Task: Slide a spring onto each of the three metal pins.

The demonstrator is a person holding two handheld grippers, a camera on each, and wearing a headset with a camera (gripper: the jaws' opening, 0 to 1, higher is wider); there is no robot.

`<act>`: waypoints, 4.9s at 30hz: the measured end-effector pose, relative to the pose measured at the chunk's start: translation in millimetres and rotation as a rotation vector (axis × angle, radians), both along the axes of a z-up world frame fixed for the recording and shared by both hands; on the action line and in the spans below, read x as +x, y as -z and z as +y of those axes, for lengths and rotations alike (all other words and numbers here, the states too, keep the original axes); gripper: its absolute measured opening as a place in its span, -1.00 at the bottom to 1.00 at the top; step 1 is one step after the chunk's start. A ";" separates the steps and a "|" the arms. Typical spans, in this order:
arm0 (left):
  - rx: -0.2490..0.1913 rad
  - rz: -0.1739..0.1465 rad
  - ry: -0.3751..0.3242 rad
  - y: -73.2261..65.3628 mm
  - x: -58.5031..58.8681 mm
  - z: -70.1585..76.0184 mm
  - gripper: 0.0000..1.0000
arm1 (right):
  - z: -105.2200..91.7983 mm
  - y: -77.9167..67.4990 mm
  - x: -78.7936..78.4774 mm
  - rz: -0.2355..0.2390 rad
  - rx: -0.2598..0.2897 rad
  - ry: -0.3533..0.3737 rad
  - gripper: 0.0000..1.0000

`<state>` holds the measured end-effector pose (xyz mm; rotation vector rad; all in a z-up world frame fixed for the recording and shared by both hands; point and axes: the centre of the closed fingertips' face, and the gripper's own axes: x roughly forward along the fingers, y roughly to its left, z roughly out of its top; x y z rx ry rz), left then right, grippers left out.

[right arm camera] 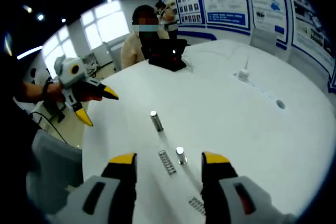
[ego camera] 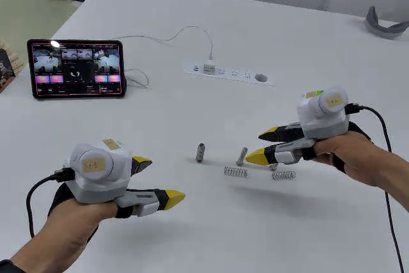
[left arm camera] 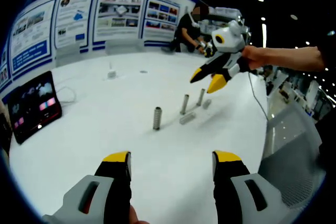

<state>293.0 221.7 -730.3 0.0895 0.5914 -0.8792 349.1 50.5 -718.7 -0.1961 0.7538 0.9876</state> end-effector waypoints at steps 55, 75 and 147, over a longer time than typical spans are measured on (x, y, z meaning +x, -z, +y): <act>0.021 -0.009 0.077 -4.1 12.8 -23.9 0.33 | -64.0 14.2 -64.0 -0.012 0.133 0.274 0.42; 0.070 -0.032 0.195 -3.8 11.3 -56.6 0.32 | -70.2 13.6 -79.2 -0.012 0.138 0.299 0.46; 0.207 -0.002 0.372 69.9 29.9 -158.9 -0.31 | -79.6 -1.8 -138.2 0.005 0.174 0.339 0.46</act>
